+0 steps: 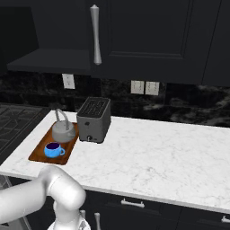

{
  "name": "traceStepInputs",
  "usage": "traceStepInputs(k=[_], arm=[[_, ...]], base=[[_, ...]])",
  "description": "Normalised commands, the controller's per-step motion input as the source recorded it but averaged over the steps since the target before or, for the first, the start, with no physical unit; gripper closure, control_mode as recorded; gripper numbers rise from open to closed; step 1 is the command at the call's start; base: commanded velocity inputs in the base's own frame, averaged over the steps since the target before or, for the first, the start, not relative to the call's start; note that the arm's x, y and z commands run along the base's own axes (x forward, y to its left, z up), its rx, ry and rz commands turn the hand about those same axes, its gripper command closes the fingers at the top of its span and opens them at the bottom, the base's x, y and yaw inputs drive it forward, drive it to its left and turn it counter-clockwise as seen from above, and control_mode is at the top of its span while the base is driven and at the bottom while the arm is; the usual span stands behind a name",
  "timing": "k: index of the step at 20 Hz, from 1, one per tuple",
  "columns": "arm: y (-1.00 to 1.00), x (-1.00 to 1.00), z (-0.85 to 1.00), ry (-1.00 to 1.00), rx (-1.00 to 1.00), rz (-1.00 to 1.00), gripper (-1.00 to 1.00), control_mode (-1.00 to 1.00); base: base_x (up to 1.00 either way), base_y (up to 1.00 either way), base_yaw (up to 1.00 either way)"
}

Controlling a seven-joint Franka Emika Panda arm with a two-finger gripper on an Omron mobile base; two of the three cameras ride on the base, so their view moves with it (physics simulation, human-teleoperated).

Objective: Pick the kettle from the counter and place it on the tray. Then pick the mug from the cabinet and place it on the tray. Then close the cabinet doors.

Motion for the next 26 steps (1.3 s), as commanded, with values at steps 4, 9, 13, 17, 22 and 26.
traceStepInputs(k=[4,9,13,17,22,26], arm=[[-0.69,-0.09,0.23,0.0,0.03,-0.14,-1.0,-1.0],[-0.81,-0.04,0.24,0.0,0.04,-0.11,-1.0,-1.0],[-0.89,0.0,0.18,-0.03,0.05,-0.06,-1.0,-1.0],[-0.92,0.0,0.18,-0.01,0.08,-0.01,-1.0,-1.0],[-0.9,0.15,0.15,0.0,0.1,0.0,-1.0,-1.0],[-0.83,0.36,0.1,0.0,0.11,0.07,-1.0,-1.0]], base=[[0.0,0.0,0.0],[0.0,0.0,0.0],[0.0,0.0,0.0],[0.0,0.0,0.0],[0.0,0.0,0.0],[0.0,0.0,0.0]])
